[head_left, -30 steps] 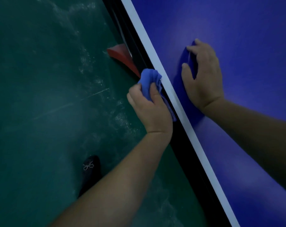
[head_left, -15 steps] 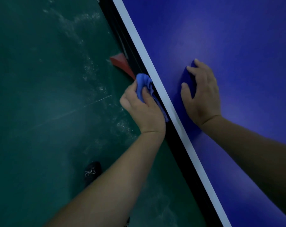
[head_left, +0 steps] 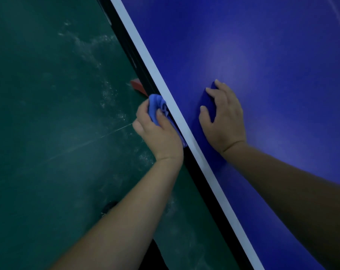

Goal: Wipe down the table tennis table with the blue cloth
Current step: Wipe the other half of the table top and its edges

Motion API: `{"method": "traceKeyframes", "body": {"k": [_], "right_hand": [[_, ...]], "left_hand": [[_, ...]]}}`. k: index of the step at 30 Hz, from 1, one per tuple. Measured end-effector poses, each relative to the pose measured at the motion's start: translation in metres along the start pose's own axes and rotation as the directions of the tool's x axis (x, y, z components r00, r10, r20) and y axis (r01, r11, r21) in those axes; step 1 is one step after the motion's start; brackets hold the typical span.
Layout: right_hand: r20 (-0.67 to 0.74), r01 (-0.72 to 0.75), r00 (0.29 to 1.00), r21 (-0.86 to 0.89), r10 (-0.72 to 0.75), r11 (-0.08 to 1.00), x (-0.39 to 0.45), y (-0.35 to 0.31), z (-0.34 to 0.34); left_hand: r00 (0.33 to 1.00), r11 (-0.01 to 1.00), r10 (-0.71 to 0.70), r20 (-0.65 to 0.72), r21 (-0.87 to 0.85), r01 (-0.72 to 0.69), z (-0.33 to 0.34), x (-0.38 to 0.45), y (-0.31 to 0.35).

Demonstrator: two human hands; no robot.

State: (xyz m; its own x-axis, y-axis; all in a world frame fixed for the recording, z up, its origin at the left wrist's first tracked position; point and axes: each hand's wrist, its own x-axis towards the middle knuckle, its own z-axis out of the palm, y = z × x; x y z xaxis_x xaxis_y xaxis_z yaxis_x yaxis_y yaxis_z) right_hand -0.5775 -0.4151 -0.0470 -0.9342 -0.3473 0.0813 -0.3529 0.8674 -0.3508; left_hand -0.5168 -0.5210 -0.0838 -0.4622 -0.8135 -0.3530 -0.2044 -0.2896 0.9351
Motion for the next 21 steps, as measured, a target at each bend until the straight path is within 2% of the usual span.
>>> {"method": "traceKeyframes", "body": {"k": [6,8,15,21], "right_hand": [[0.016,0.005,1.000,-0.005,-0.005,1.000,0.001,0.001,0.000],[0.017,0.004,1.000,-0.005,-0.004,1.000,0.000,0.002,0.001],[0.042,0.004,0.999,0.003,-0.004,1.000,0.000,0.003,0.001],[0.026,0.009,1.000,0.024,-0.009,1.000,0.002,0.004,0.003]], "left_hand": [[0.999,0.994,-0.030,-0.014,0.103,0.031,0.012,0.077,0.039],[0.998,0.996,-0.047,-0.029,0.075,0.049,0.015,0.084,0.045],[0.990,0.987,-0.142,0.015,0.072,0.141,-0.003,0.006,0.014],[0.996,0.986,-0.054,0.068,0.162,0.042,0.003,0.066,0.040]]}}
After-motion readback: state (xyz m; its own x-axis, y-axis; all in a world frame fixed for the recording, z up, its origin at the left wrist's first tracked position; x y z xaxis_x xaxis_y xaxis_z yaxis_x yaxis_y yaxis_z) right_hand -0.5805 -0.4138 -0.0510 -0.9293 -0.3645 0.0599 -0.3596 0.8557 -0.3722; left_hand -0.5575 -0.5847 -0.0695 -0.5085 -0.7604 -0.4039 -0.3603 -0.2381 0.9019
